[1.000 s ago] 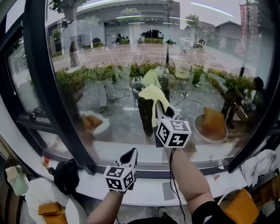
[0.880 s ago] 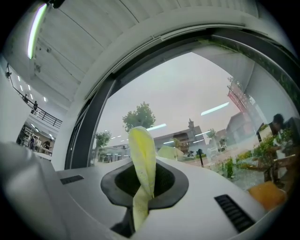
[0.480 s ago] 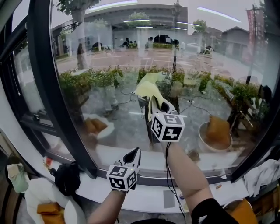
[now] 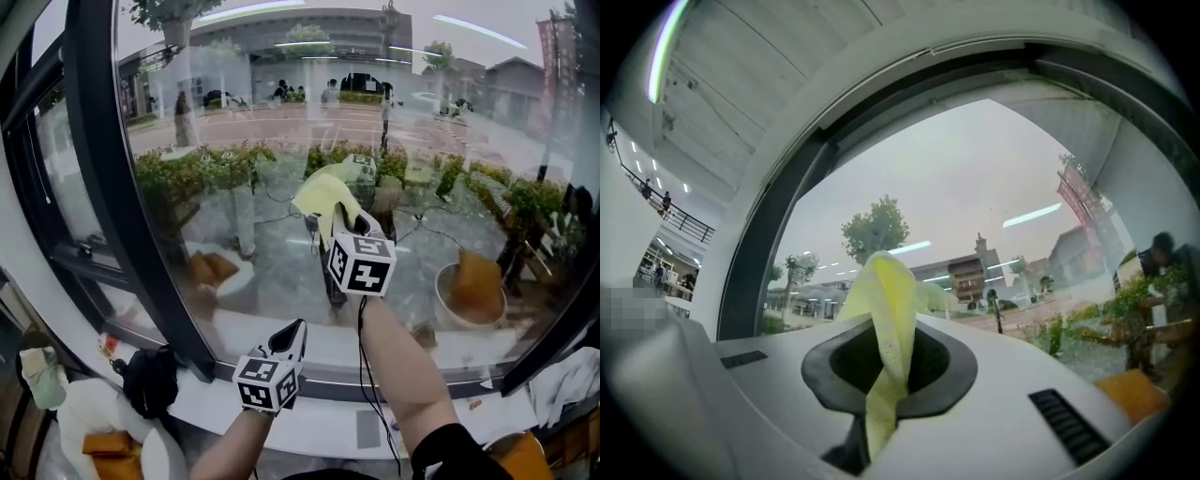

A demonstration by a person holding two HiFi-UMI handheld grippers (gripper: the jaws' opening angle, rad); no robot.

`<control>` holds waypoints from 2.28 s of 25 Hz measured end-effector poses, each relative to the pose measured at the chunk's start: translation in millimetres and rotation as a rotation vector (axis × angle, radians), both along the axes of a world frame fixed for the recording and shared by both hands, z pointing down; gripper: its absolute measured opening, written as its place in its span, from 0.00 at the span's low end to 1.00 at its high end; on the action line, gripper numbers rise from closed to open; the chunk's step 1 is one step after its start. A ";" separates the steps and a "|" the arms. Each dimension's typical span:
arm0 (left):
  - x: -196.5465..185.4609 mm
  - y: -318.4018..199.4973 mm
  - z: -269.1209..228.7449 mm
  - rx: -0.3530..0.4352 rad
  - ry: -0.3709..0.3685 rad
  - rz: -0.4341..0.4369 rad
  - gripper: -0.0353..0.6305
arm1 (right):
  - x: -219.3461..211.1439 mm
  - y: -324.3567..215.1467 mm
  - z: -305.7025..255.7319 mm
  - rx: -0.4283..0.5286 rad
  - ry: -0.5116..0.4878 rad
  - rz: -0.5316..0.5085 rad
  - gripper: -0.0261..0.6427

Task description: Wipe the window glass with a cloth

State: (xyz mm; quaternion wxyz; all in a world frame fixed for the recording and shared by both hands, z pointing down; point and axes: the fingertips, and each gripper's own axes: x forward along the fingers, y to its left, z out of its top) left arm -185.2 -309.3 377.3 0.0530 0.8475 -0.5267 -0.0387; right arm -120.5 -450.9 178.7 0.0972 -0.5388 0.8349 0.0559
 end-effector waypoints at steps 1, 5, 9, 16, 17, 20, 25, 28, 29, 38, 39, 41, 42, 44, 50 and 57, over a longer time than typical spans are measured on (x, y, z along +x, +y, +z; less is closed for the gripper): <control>0.0 0.0 0.0 0.001 0.000 0.001 0.06 | 0.8 -1.6 0.9 -0.002 0.003 0.010 0.09; -0.1 -0.6 0.4 0.006 0.000 0.007 0.06 | 2.5 -8.4 5.0 -0.008 0.025 0.056 0.09; -1.0 -0.8 -1.0 0.009 0.002 0.014 0.06 | 2.4 -11.4 5.8 -0.008 0.035 0.086 0.09; 2.0 -2.2 0.0 0.006 0.004 0.032 0.06 | 4.6 -15.2 6.2 -0.013 0.031 0.107 0.09; 2.0 -2.2 0.0 0.006 0.004 0.034 0.06 | 4.2 -15.3 6.4 -0.013 0.032 0.108 0.09; 5.2 -3.3 -1.5 0.008 0.001 0.041 0.06 | 8.8 -16.1 7.1 -0.016 0.028 0.113 0.09; 14.7 -5.2 -1.5 0.005 -0.003 0.050 0.06 | 27.3 -18.0 10.3 -0.023 0.016 0.127 0.09; 24.3 -6.0 0.6 -0.002 -0.002 0.065 0.06 | 43.4 -17.2 11.8 -0.025 0.012 0.144 0.09; 28.0 -6.3 1.3 -0.004 -0.004 0.072 0.06 | 49.3 -16.8 12.4 -0.025 0.009 0.151 0.09; 78.2 -9.1 4.5 -0.011 -0.028 0.154 0.06 | 121.6 -13.9 15.7 -0.028 -0.016 0.233 0.09; 84.2 -9.3 5.2 -0.013 -0.031 0.164 0.06 | 131.4 -13.3 15.9 -0.028 -0.018 0.245 0.09; 94.5 -10.3 5.6 -0.014 -0.036 0.183 0.06 | 150.3 -12.1 16.0 -0.027 -0.022 0.270 0.09; 100.1 -11.2 5.6 -0.014 -0.038 0.192 0.06 | 160.5 -11.7 15.9 -0.027 -0.026 0.282 0.09; 114.8 -12.7 5.8 -0.014 -0.041 0.211 0.06 | 183.3 -10.6 15.6 -0.026 -0.030 0.304 0.09; 161.9 -14.6 8.9 -0.017 -0.049 0.272 0.06 | 244.8 -4.3 15.5 -0.021 -0.028 0.363 0.09; 208.5 -19.8 12.6 -0.021 -0.060 0.332 0.06 | 309.6 1.3 18.5 -0.012 -0.007 0.425 0.09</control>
